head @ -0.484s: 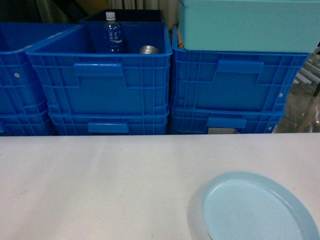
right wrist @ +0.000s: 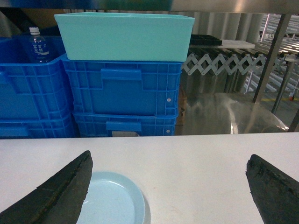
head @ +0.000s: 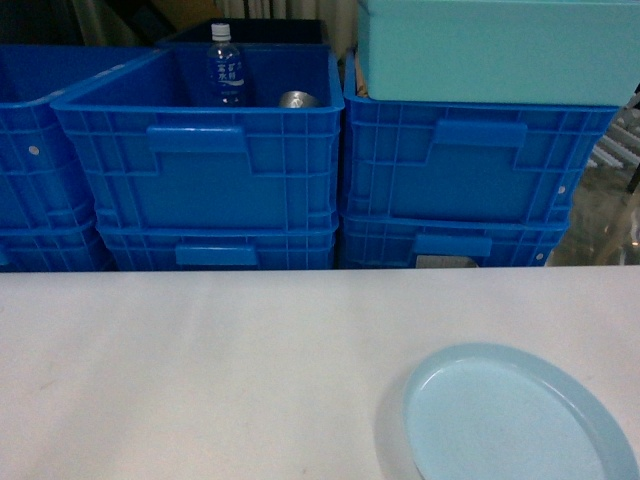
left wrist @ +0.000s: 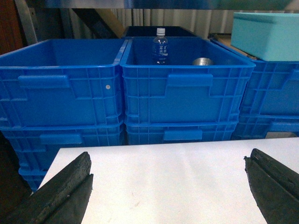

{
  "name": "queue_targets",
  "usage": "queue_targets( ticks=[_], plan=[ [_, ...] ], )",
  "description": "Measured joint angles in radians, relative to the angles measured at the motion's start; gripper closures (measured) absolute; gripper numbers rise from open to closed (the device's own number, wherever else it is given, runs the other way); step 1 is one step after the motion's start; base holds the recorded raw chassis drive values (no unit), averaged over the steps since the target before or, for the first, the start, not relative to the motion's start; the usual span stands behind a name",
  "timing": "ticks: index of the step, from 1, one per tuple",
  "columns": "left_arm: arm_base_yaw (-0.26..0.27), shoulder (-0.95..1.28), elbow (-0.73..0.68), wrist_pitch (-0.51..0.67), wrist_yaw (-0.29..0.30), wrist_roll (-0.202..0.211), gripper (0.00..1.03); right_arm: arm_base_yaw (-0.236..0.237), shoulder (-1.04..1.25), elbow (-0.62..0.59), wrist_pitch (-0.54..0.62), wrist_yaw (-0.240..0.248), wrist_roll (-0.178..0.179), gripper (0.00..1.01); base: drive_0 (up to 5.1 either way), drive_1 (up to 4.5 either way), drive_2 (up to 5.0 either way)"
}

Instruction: Place blue tray on left shelf second layer neatly

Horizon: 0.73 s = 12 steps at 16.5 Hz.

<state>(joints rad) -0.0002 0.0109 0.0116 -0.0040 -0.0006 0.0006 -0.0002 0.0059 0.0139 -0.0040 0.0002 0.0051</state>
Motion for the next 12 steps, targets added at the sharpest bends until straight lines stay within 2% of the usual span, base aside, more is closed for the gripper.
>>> queue_targets(
  ticks=[12],
  plan=[
    [0.000, 0.000, 0.000, 0.000, 0.000, 0.000, 0.05, 0.000, 0.000, 0.000, 0.000, 0.000, 0.000, 0.03, 0.0, 0.00, 0.0]
  ],
)
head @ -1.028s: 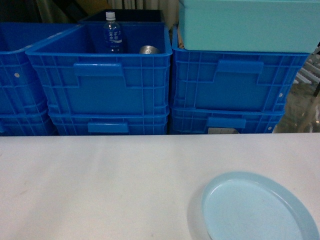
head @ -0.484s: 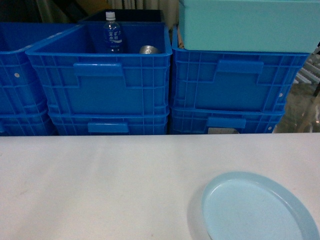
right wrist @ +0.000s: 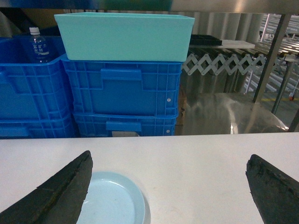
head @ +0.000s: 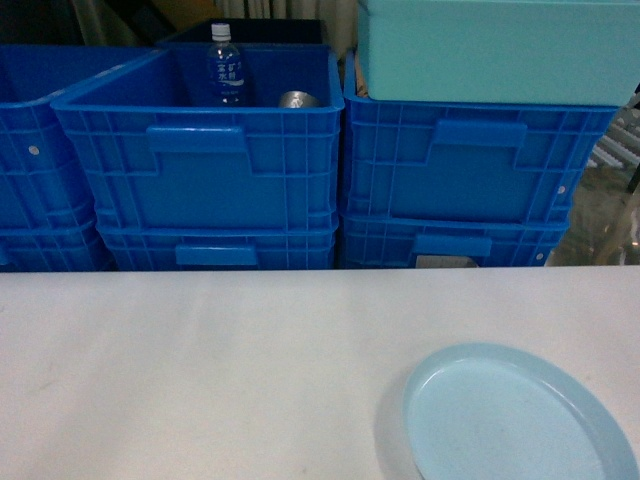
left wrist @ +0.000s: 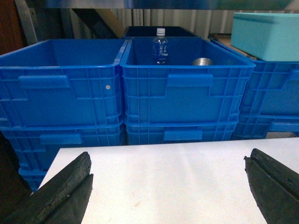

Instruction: Place blue tray on left shelf second layer neatly

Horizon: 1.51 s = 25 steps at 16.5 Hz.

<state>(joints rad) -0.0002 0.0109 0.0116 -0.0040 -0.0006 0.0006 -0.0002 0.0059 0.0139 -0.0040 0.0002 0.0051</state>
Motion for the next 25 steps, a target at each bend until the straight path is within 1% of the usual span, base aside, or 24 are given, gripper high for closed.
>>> queue_targets(
  ticks=[1, 2, 3, 4, 5, 6, 7, 8, 9, 10, 13, 16, 18, 19, 20, 21, 23, 24, 25],
  plan=[
    [0.000, 0.000, 0.000, 0.000, 0.000, 0.000, 0.05, 0.000, 0.000, 0.000, 0.000, 0.000, 0.000, 0.03, 0.0, 0.00, 0.0],
    [0.000, 0.000, 0.000, 0.000, 0.000, 0.000, 0.05, -0.001, 0.027, 0.028, -0.105, -0.021, 0.015, 0.03, 0.0, 0.00, 0.0],
    [0.000, 0.000, 0.000, 0.000, 0.001, 0.000, 0.05, 0.001, 0.175, 0.075, -0.159, -0.053, 0.062, 0.03, 0.0, 0.00, 0.0],
    [0.000, 0.000, 0.000, 0.001, 0.000, 0.000, 0.05, 0.011, 0.302, 0.114, -0.098, -0.087, 0.122, 0.03, 0.0, 0.00, 0.0],
    [0.000, 0.000, 0.000, 0.000, 0.000, 0.000, 0.05, 0.018, 0.454, 0.189, -0.018, -0.147, 0.187, 0.03, 0.0, 0.00, 0.0],
    [0.000, 0.000, 0.000, 0.000, 0.000, 0.000, 0.05, 0.006, 0.602, 0.272, 0.048, -0.187, 0.234, 0.03, 0.0, 0.00, 0.0],
    [0.000, 0.000, 0.000, 0.000, 0.000, 0.000, 0.05, -0.014, 0.783, 0.380, 0.072, -0.236, 0.266, 0.03, 0.0, 0.00, 0.0],
    [0.000, 0.000, 0.000, 0.000, 0.000, 0.000, 0.05, -0.029, 0.976, 0.488, 0.048, -0.303, 0.269, 0.03, 0.0, 0.00, 0.0],
    [0.000, 0.000, 0.000, 0.000, 0.001, 0.000, 0.05, -0.053, 1.146, 0.571, 0.019, -0.379, 0.271, 0.03, 0.0, 0.00, 0.0],
    [0.000, 0.000, 0.000, 0.000, 0.000, 0.000, 0.05, -0.081, 1.328, 0.646, -0.002, -0.425, 0.247, 0.03, 0.0, 0.00, 0.0],
    [0.000, 0.000, 0.000, 0.000, 0.000, 0.000, 0.05, -0.112, 1.472, 0.689, -0.012, -0.418, 0.197, 0.03, 0.0, 0.00, 0.0],
    [0.000, 0.000, 0.000, 0.000, 0.000, 0.000, 0.05, -0.134, 1.542, 0.695, -0.025, -0.399, 0.154, 0.03, 0.0, 0.00, 0.0],
    [0.000, 0.000, 0.000, 0.000, 0.000, 0.000, 0.05, -0.163, 1.596, 0.693, -0.067, -0.397, 0.085, 0.03, 0.0, 0.00, 0.0],
    [0.000, 0.000, 0.000, 0.000, 0.000, 0.000, 0.05, -0.178, 1.596, 0.693, -0.063, -0.428, 0.009, 0.03, 0.0, 0.00, 0.0],
    [0.000, 0.000, 0.000, 0.000, 0.000, 0.000, 0.05, -0.177, 1.684, 0.638, -0.005, -0.479, -0.033, 0.03, 0.0, 0.00, 0.0],
    [0.000, 0.000, 0.000, 0.000, 0.000, 0.000, 0.05, -0.169, 1.770, 0.588, 0.110, -0.475, -0.024, 0.03, 0.0, 0.00, 0.0],
    [0.000, 0.000, 0.000, 0.000, 0.000, 0.000, 0.05, -0.148, 1.818, 0.567, 0.172, -0.495, 0.003, 0.03, 0.0, 0.00, 0.0],
    [0.000, 0.000, 0.000, 0.000, 0.000, 0.000, 0.05, -0.137, 1.835, 0.557, 0.207, -0.512, 0.027, 0.03, 0.0, 0.00, 0.0],
    [0.000, 0.000, 0.000, 0.000, 0.000, 0.000, 0.05, -0.134, 1.847, 0.557, 0.226, -0.514, 0.044, 0.03, 0.0, 0.00, 0.0]
  ],
)
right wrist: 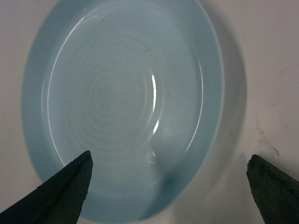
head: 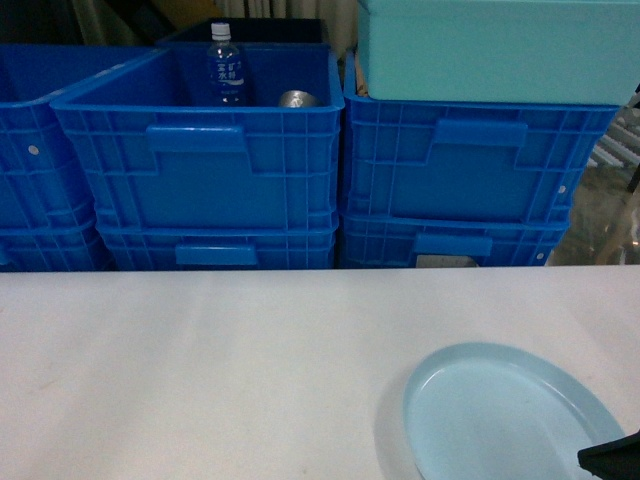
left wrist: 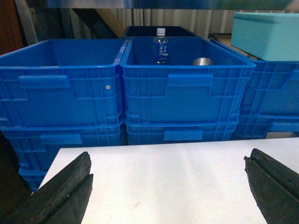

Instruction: Place blue tray on left shelf second layer neatly

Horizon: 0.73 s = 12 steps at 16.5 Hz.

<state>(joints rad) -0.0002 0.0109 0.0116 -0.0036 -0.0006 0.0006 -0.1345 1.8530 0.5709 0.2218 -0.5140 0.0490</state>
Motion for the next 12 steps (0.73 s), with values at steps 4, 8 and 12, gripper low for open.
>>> queue_targets(
  ticks=[4, 8, 12],
  plan=[
    [0.000, 0.000, 0.000, 0.000, 0.000, 0.000, 0.05, 0.094, 0.051, 0.005, 0.098, -0.017, 0.108, 0.03, 0.0, 0.00, 0.0],
    [0.000, 0.000, 0.000, 0.000, 0.000, 0.000, 0.05, 0.084, 0.082, -0.027, 0.182, 0.071, 0.118, 0.82, 0.0, 0.00, 0.0],
    [0.000, 0.000, 0.000, 0.000, 0.000, 0.000, 0.05, 0.076, 0.052, -0.039, 0.169, 0.055, 0.120, 1.00, 0.0, 0.00, 0.0]
  ],
)
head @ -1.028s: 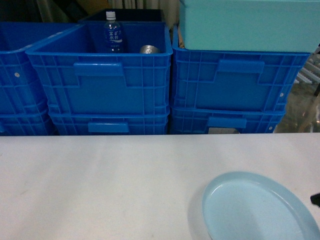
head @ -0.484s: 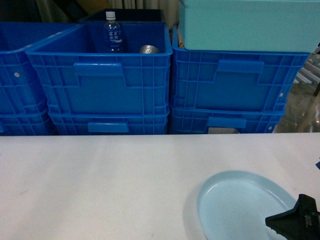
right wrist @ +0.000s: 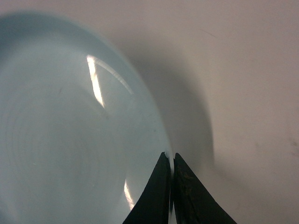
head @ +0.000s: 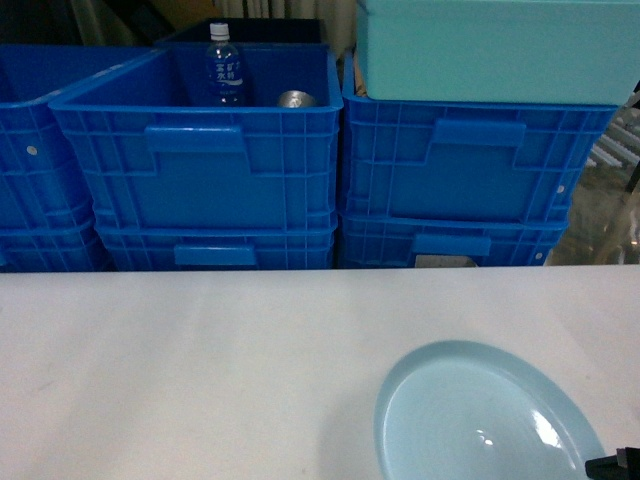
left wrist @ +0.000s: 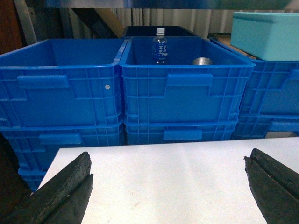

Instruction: Place blue tray on left shelf second layer neatly

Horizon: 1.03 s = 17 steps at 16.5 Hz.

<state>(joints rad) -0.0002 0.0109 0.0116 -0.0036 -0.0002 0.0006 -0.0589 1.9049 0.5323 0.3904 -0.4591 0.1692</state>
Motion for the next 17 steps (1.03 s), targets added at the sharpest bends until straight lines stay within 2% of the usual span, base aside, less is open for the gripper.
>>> queue_targets(
  ticks=[2, 8, 9, 12, 14, 15, 16, 17],
  plan=[
    [0.000, 0.000, 0.000, 0.000, 0.000, 0.000, 0.05, -0.001, -0.003, 0.002, -0.001, -0.009, -0.002, 0.99, 0.0, 0.00, 0.0],
    [0.000, 0.000, 0.000, 0.000, 0.000, 0.000, 0.05, 0.000, -0.010, 0.007, 0.000, 0.012, 0.007, 0.99, 0.0, 0.00, 0.0],
    [0.000, 0.000, 0.000, 0.000, -0.002, 0.000, 0.05, 0.005, -0.026, 0.006, -0.003, 0.017, 0.020, 0.99, 0.0, 0.00, 0.0],
    [0.000, 0.000, 0.000, 0.000, 0.000, 0.000, 0.05, 0.055, -0.214, -0.001, -0.047, 0.041, 0.040, 0.99, 0.0, 0.00, 0.0],
    [0.000, 0.000, 0.000, 0.000, -0.001, 0.000, 0.05, 0.065, -0.383, 0.009, -0.133, 0.044, 0.044, 0.99, 0.0, 0.00, 0.0],
    [0.000, 0.000, 0.000, 0.000, 0.000, 0.000, 0.05, 0.060, -0.470, 0.015, -0.179, 0.056, 0.043, 0.99, 0.0, 0.00, 0.0],
    [0.000, 0.000, 0.000, 0.000, 0.000, 0.000, 0.05, 0.041, -0.564, 0.015, -0.214, 0.069, 0.027, 0.99, 0.0, 0.00, 0.0],
    [0.000, 0.000, 0.000, 0.000, 0.000, 0.000, 0.05, 0.008, -0.663, 0.013, -0.253, 0.072, 0.012, 0.99, 0.0, 0.00, 0.0]
  ],
)
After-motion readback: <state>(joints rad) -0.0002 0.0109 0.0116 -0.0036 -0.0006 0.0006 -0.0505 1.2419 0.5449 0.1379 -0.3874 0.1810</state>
